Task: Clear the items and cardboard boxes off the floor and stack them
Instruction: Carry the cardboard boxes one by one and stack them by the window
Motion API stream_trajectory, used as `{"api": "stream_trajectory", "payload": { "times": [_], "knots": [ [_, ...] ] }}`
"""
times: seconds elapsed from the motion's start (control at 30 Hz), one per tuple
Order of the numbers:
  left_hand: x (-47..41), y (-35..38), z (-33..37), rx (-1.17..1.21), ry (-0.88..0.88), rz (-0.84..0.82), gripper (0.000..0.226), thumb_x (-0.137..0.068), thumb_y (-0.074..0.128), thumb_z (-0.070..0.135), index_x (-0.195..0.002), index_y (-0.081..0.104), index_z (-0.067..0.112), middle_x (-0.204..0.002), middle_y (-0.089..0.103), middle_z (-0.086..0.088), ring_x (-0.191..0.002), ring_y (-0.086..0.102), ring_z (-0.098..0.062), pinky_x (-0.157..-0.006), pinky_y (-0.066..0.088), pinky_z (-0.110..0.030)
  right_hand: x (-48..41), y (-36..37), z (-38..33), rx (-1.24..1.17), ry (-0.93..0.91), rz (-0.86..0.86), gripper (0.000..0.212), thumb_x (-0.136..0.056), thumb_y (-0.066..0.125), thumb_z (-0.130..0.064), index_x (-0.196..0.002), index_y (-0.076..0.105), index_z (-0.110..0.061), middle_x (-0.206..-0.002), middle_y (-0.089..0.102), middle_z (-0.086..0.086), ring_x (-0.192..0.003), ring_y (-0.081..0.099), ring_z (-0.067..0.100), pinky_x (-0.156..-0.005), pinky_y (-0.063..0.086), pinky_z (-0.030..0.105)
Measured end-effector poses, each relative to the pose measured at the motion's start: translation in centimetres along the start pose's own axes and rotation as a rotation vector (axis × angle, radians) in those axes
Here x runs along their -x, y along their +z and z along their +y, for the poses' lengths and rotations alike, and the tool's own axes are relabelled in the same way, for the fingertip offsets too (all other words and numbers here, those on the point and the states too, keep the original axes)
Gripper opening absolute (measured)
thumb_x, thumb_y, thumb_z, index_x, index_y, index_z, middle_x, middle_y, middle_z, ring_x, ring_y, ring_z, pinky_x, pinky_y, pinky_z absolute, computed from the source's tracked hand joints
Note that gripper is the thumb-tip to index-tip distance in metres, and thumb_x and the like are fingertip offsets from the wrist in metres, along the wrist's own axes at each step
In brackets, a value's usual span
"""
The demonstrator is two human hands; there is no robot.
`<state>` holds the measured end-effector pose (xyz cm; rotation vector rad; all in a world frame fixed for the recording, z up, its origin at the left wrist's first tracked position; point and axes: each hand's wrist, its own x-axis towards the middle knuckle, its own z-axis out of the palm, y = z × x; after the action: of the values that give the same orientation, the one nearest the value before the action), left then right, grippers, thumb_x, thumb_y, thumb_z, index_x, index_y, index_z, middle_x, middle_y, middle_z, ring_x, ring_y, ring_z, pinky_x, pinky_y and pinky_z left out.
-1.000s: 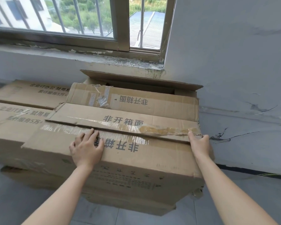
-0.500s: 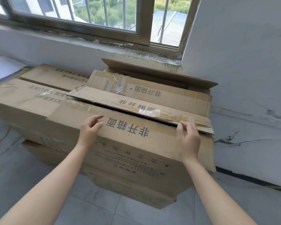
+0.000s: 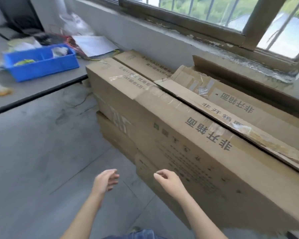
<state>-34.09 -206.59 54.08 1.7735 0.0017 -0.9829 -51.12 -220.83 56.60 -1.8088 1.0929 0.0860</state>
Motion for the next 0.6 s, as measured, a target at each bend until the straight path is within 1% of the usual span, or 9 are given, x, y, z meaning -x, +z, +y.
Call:
{"api": "stream_trajectory", "payload": {
  "times": [0.03,0.1,0.13,0.2,0.27,0.33,0.4,0.47,0.6],
  "knots": [
    [0.7,-1.1,-1.3,-0.001,-0.052,-0.002,0.017,-0.095,0.047,0.012,-0.082,0.059,0.013,-0.067,0.066,-0.003,-0.047,0.058,-0.010,-0.056,0.031,-0.024,-0.2,1.3,0.1,0.002,0.012,-0.034,0.033,-0.091,0.054,-0.035,-0.116,0.062,-0.015,-0.111,0.063,-0.002,-0.101,0.056,0.007,-0.082,0.040,0.019],
    [1.1,-3.2,-2.3,0.011,-0.098,0.035,0.014,-0.094,0.050,0.012,-0.083,0.058,0.011,-0.073,0.064,-0.006,-0.055,0.057,-0.015,-0.056,0.033,-0.025,-1.1,3.4,-0.3,0.006,0.030,-0.074,0.036,-0.090,0.056,-0.034,-0.119,0.060,-0.014,-0.116,0.063,-0.001,-0.104,0.055,0.008,-0.084,0.040,0.019],
    [0.9,-4.1,-2.0,0.030,-0.086,0.077,0.013,-0.094,0.050,0.012,-0.084,0.058,0.011,-0.076,0.063,-0.007,-0.060,0.056,-0.017,-0.057,0.034,-0.025,-1.5,4.0,-0.7,-0.008,0.040,-0.071,0.037,-0.089,0.057,-0.034,-0.120,0.059,-0.015,-0.116,0.063,0.000,-0.105,0.056,0.009,-0.088,0.042,0.021],
    [0.3,-6.4,-0.8,0.101,-0.032,0.169,0.015,-0.095,0.049,0.012,-0.083,0.057,0.012,-0.078,0.062,-0.008,-0.063,0.055,-0.018,-0.058,0.035,-0.024,-2.7,5.5,-1.9,-0.048,0.035,-0.057,0.038,-0.088,0.057,-0.034,-0.121,0.058,-0.015,-0.112,0.063,-0.001,-0.103,0.058,0.012,-0.092,0.045,0.027],
    [0.4,-8.3,0.0,0.137,0.011,0.229,0.017,-0.095,0.047,0.012,-0.082,0.057,0.013,-0.077,0.062,-0.006,-0.064,0.055,-0.017,-0.059,0.036,-0.024,-3.6,7.0,-3.2,-0.090,0.005,-0.058,0.039,-0.089,0.057,-0.032,-0.123,0.056,-0.013,-0.107,0.061,0.000,-0.100,0.057,0.013,-0.089,0.045,0.027],
    [0.7,-9.6,-0.2,0.177,0.035,0.280,0.019,-0.096,0.046,0.011,-0.081,0.057,0.014,-0.077,0.062,-0.006,-0.065,0.055,-0.018,-0.060,0.036,-0.024,-4.2,8.8,-4.1,-0.103,-0.049,-0.093,0.041,-0.090,0.057,-0.031,-0.127,0.052,-0.013,-0.106,0.059,0.001,-0.098,0.055,0.014,-0.083,0.041,0.025],
    [1.3,-10.2,-1.2,0.196,-0.013,0.326,0.020,-0.096,0.045,0.012,-0.080,0.057,0.014,-0.077,0.062,-0.006,-0.064,0.054,-0.018,-0.059,0.036,-0.025,-4.5,10.2,-4.5,-0.072,-0.073,-0.184,0.044,-0.091,0.057,-0.029,-0.130,0.048,-0.013,-0.106,0.058,0.004,-0.096,0.053,0.014,-0.077,0.038,0.023],
    [2.1,-10.2,-2.7,0.202,-0.081,0.370,0.020,-0.096,0.046,0.013,-0.079,0.056,0.014,-0.076,0.061,-0.005,-0.063,0.054,-0.017,-0.059,0.035,-0.025,-4.6,11.0,-4.6,-0.040,-0.086,-0.261,0.045,-0.091,0.058,-0.029,-0.131,0.046,-0.013,-0.105,0.059,0.006,-0.094,0.053,0.015,-0.073,0.038,0.022],
    [3.3,-9.6,-3.5,0.311,-0.099,0.518,0.021,-0.095,0.047,0.012,-0.077,0.055,0.014,-0.075,0.060,-0.006,-0.062,0.053,-0.017,-0.058,0.034,-0.024,-6.8,9.6,-6.2,-0.008,-0.156,-0.256,0.042,-0.090,0.058,-0.029,-0.127,0.051,-0.009,-0.102,0.057,0.003,-0.095,0.053,0.015,-0.080,0.037,0.023]
  ]
}}
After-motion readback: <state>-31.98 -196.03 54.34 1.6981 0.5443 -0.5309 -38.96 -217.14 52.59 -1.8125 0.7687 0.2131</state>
